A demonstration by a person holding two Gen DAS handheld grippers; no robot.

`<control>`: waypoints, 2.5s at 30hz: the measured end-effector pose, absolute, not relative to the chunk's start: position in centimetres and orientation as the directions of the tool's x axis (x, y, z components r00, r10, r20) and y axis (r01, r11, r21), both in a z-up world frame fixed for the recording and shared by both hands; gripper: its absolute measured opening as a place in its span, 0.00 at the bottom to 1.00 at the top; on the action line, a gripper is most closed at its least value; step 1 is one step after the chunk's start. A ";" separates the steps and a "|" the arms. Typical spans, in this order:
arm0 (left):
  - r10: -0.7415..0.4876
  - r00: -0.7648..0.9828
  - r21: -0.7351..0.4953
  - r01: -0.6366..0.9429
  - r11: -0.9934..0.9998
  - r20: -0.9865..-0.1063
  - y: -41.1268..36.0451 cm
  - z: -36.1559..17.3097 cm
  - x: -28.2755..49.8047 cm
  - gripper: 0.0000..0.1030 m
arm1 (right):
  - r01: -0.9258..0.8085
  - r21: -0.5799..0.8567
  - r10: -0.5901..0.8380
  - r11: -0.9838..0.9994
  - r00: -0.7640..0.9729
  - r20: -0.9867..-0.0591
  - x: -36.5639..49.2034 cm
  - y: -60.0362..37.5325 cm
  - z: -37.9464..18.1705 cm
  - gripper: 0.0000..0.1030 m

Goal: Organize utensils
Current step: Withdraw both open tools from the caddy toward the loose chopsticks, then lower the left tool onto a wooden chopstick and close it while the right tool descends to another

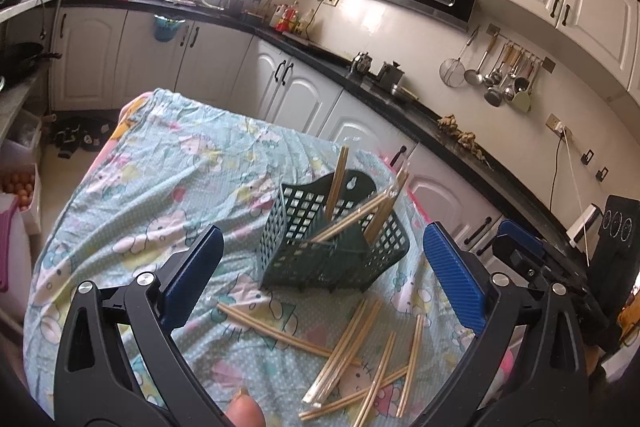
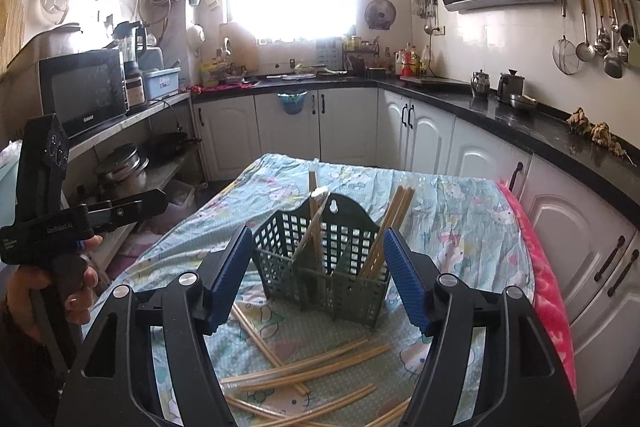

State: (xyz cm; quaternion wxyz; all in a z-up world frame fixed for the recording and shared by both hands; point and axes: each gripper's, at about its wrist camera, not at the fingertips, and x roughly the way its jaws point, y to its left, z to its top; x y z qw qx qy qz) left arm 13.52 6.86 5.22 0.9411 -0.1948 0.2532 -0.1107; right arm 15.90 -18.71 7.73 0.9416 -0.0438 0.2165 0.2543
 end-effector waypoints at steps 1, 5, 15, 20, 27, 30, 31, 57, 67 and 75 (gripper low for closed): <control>-0.309 0.844 -0.425 0.109 0.899 -0.438 6.8 4.9 13.4 0.89 | -0.499 0.029 0.460 0.866 0.774 -0.434 15.9 -18.8 7.6 0.63; -0.308 0.835 -0.424 0.100 0.900 -0.456 6.7 4.1 13.2 0.89 | -0.496 0.032 0.454 0.868 0.765 -0.457 15.7 -19.0 6.6 0.63; -0.309 0.813 -0.420 0.088 0.903 -0.494 6.3 2.3 12.8 0.89 | -0.482 0.046 0.436 0.875 0.742 -0.510 15.4 -19.9 4.2 0.63; -0.308 0.799 -0.418 0.078 0.905 -0.517 6.1 1.2 12.7 0.89 | -0.478 0.047 0.425 0.877 0.729 -0.536 15.3 -20.0 3.0 0.63; -0.305 0.775 -0.413 0.062 0.908 -0.553 5.8 -0.6 12.5 0.89 | -0.475 0.049 0.411 0.879 0.701 -0.583 15.3 -20.1 1.0 0.63; -0.304 0.763 -0.413 0.053 0.909 -0.571 5.8 -1.6 12.6 0.89 | -0.471 0.051 0.400 0.881 0.681 -0.613 15.4 -20.2 -0.1 0.63; -0.303 0.757 -0.412 0.049 0.910 -0.579 5.8 -2.0 12.6 0.89 | -0.468 0.053 0.395 0.882 0.675 -0.623 15.4 -20.2 -0.5 0.63; -0.385 0.602 -0.525 -0.068 0.848 -0.700 7.4 -10.0 17.6 0.64 | -0.372 0.166 0.340 0.913 0.471 -0.814 18.5 -20.8 -8.3 0.39; -0.411 0.586 -0.581 -0.127 0.804 -0.698 8.8 -11.1 20.3 0.55 | -0.261 0.264 0.354 0.929 0.405 -0.843 21.2 -21.5 -10.6 0.35; -0.397 0.591 -0.592 -0.175 0.786 -0.702 9.8 -11.5 21.4 0.43 | -0.209 0.293 0.356 0.933 0.406 -0.842 23.0 -21.7 -10.7 0.23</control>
